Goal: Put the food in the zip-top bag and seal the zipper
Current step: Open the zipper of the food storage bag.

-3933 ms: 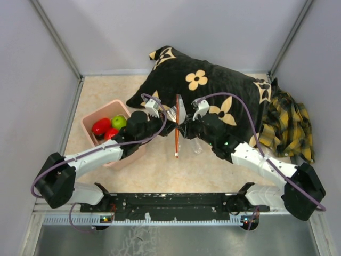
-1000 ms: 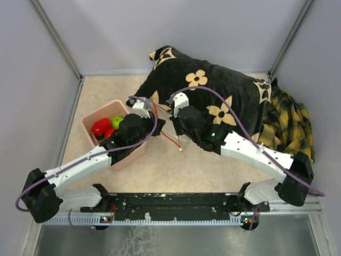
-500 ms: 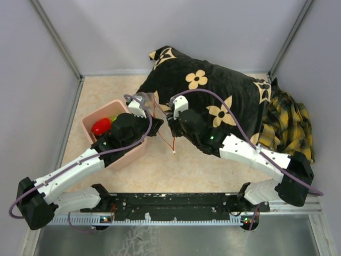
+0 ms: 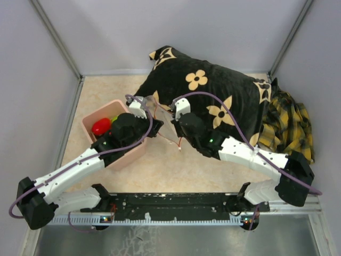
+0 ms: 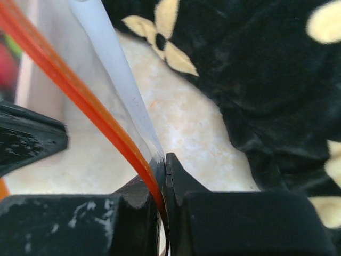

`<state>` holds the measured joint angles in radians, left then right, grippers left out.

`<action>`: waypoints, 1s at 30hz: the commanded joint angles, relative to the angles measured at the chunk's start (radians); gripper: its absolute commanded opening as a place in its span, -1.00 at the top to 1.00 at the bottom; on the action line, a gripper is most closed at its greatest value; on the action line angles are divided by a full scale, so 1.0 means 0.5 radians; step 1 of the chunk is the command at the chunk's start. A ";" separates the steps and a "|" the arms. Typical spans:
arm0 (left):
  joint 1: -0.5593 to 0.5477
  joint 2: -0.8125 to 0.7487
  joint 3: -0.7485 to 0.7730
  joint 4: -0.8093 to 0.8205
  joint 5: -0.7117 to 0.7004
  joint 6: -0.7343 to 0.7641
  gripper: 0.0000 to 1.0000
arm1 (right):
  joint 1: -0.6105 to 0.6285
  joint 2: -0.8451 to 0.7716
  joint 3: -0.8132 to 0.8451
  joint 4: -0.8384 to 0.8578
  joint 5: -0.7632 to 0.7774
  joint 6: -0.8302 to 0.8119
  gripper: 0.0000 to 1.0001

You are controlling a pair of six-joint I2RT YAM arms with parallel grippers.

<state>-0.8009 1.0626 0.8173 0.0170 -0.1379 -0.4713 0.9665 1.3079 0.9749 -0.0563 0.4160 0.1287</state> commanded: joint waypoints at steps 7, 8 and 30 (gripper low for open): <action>0.000 -0.011 0.214 -0.264 -0.327 0.220 1.00 | -0.022 -0.224 0.263 -0.145 0.791 -0.614 1.00; 0.003 0.009 0.259 -0.282 -0.343 0.250 1.00 | -0.035 -0.230 0.302 -0.169 0.844 -0.673 1.00; 0.038 0.349 0.602 -0.363 -0.025 0.331 1.00 | -0.101 -0.087 0.587 -0.503 0.684 -0.816 1.00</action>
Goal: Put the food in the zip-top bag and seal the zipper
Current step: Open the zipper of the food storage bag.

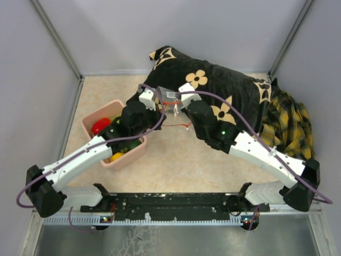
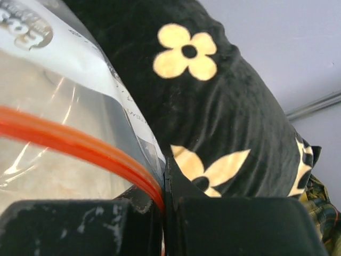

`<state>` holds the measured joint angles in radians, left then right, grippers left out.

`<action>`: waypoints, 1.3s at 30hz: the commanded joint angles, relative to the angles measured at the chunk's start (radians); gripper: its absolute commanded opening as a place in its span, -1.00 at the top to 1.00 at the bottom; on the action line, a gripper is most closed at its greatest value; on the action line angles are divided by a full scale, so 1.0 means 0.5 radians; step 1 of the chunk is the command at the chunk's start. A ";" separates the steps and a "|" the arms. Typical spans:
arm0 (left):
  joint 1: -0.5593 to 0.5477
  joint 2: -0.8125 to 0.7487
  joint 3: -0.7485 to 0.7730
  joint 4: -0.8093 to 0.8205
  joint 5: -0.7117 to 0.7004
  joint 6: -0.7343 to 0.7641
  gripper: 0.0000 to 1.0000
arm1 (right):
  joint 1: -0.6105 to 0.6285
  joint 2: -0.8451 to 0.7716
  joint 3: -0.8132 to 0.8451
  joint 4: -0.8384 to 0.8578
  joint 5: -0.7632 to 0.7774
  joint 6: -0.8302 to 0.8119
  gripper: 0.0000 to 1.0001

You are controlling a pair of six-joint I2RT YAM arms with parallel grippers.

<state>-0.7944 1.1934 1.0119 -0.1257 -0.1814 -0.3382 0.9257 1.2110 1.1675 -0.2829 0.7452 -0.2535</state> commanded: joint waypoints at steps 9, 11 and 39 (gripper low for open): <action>0.062 -0.235 0.050 0.313 0.121 -0.058 1.00 | -0.028 -0.216 0.279 0.054 -0.586 0.107 1.00; 0.141 -0.213 -0.015 0.199 0.282 -0.211 1.00 | -0.036 -0.140 0.306 -0.200 -0.449 0.196 1.00; 0.209 -0.030 -0.313 0.286 0.555 -0.401 0.43 | -0.092 0.452 0.610 -1.177 -0.755 0.833 1.00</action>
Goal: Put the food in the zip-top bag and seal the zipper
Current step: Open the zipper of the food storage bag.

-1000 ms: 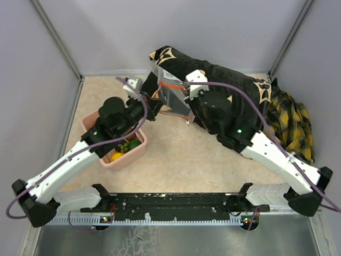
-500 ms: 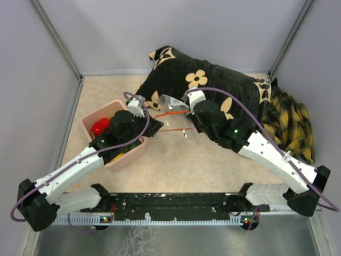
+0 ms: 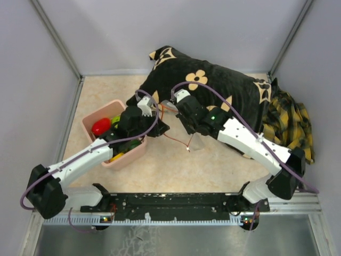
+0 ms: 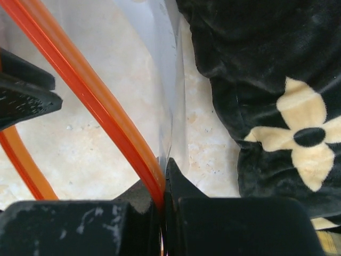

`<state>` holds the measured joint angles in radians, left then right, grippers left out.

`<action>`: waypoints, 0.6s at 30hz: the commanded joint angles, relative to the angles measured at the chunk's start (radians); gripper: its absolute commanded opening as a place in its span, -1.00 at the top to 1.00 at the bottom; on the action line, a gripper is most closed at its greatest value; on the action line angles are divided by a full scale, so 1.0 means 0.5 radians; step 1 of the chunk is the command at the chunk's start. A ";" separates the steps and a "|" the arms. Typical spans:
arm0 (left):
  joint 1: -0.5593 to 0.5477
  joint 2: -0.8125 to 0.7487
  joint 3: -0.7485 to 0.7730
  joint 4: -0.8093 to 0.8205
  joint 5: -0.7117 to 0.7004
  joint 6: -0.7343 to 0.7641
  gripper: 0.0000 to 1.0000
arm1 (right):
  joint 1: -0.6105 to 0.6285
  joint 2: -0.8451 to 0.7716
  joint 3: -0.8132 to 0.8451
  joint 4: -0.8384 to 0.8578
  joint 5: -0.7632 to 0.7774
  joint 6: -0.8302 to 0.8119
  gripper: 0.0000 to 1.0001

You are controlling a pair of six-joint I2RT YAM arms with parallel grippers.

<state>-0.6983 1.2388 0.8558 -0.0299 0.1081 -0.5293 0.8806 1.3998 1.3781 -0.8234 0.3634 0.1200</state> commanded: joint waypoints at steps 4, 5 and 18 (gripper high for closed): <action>0.036 -0.195 -0.033 0.099 -0.056 -0.039 0.10 | 0.064 0.202 0.306 -0.201 0.171 0.102 1.00; 0.039 -0.206 -0.032 0.090 -0.066 -0.043 0.06 | 0.088 0.229 0.327 -0.219 0.227 0.107 1.00; 0.141 -0.195 0.003 0.065 -0.064 -0.078 -0.43 | 0.184 0.377 0.424 -0.241 0.360 0.174 1.00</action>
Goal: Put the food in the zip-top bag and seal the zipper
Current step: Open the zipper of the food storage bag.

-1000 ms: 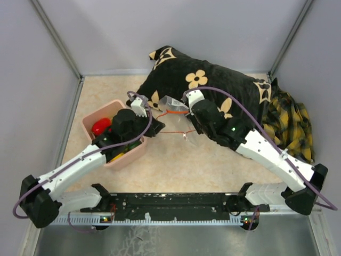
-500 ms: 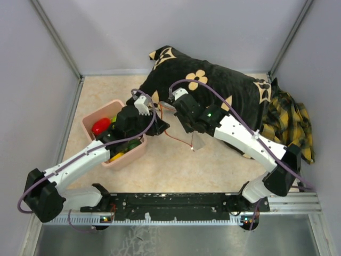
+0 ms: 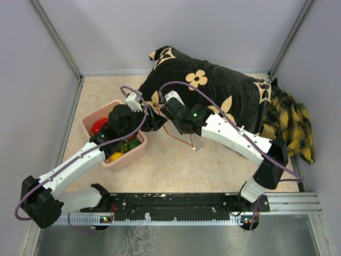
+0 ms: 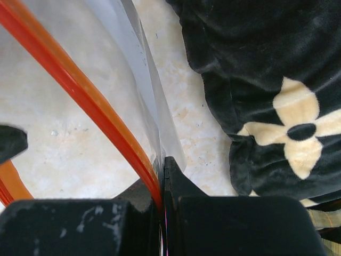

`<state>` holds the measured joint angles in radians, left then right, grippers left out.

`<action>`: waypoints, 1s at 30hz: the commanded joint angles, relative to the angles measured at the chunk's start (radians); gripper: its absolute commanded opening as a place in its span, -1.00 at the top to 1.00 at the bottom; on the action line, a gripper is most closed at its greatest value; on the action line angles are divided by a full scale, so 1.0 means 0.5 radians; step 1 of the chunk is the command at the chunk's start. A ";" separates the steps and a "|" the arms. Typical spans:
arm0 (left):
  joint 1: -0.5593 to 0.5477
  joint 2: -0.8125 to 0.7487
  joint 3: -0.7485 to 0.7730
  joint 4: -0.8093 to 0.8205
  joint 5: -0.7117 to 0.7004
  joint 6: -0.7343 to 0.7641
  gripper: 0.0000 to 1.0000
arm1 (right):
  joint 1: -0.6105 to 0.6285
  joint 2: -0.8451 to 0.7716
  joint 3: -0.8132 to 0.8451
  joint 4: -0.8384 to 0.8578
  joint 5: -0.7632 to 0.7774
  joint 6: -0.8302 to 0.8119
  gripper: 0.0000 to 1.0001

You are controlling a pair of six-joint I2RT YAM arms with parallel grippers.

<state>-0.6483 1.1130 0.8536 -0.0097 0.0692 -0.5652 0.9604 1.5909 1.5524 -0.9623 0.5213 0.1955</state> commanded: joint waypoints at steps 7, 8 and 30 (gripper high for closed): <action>0.101 0.249 0.094 -0.032 0.097 0.117 0.00 | 0.024 -0.016 0.036 0.123 0.032 0.019 1.00; 0.116 0.260 0.103 -0.049 0.090 0.134 0.13 | 0.025 -0.019 0.025 0.131 0.057 0.016 1.00; 0.219 0.188 0.246 -0.132 0.288 0.216 -0.07 | -0.077 0.004 0.079 0.078 0.075 -0.023 1.00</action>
<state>-0.5426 1.2392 0.9161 -0.1051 0.1467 -0.4656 0.9215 1.5890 1.5333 -0.9245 0.5407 0.1936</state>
